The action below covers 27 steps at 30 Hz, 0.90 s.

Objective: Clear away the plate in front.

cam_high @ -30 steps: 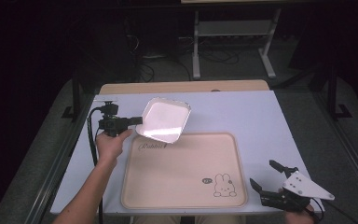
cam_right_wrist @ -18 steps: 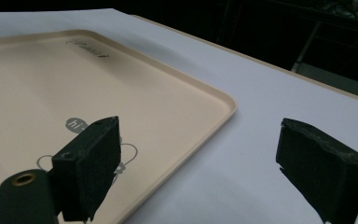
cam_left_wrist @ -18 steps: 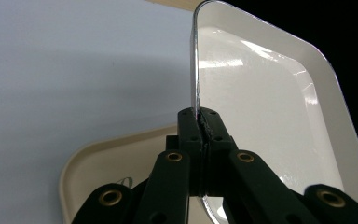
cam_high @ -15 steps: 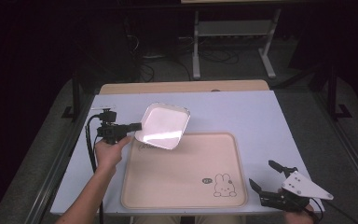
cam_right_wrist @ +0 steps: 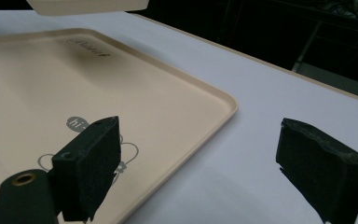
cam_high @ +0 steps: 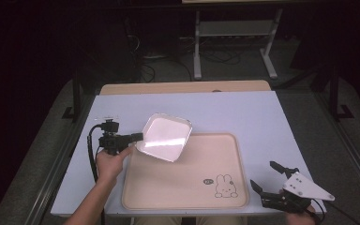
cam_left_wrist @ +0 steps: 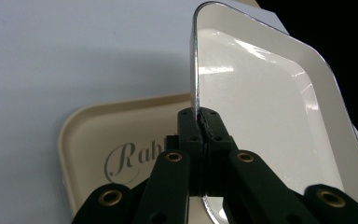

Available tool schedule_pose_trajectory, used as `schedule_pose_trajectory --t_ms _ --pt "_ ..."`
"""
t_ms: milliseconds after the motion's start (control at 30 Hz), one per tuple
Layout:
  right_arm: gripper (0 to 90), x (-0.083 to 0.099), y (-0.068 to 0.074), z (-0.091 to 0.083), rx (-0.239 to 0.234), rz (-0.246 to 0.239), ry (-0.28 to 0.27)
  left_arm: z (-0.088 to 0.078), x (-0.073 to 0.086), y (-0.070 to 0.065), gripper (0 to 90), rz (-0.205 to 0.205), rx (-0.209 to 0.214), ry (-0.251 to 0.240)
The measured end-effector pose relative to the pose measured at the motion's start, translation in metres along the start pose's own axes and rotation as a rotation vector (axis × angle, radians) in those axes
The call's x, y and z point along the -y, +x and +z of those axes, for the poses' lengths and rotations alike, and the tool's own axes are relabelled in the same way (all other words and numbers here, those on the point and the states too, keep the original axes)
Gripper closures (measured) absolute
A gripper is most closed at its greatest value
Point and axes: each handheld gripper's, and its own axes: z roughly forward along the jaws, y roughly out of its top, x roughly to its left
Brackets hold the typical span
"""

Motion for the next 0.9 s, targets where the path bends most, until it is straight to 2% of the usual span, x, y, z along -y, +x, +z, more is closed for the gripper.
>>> schedule_pose_trajectory --t_ms 433,533,633,900 --pt "13.0 0.0 0.0 0.0 0.001 -0.001 0.0 0.01 0.025 -0.002 88.9 -0.016 -0.005 0.023" --pt "13.0 0.0 0.0 0.0 0.002 -0.001 0.0 0.012 0.029 -0.006 88.9 -0.009 -0.026 0.017" --pt "13.0 0.0 0.0 0.0 0.001 -0.002 0.001 0.014 0.033 -0.008 88.9 -0.015 -0.014 0.023" --pt "13.0 0.0 0.001 0.0 -0.001 -0.003 0.0 0.018 0.045 -0.013 88.8 -0.026 -0.019 0.037"
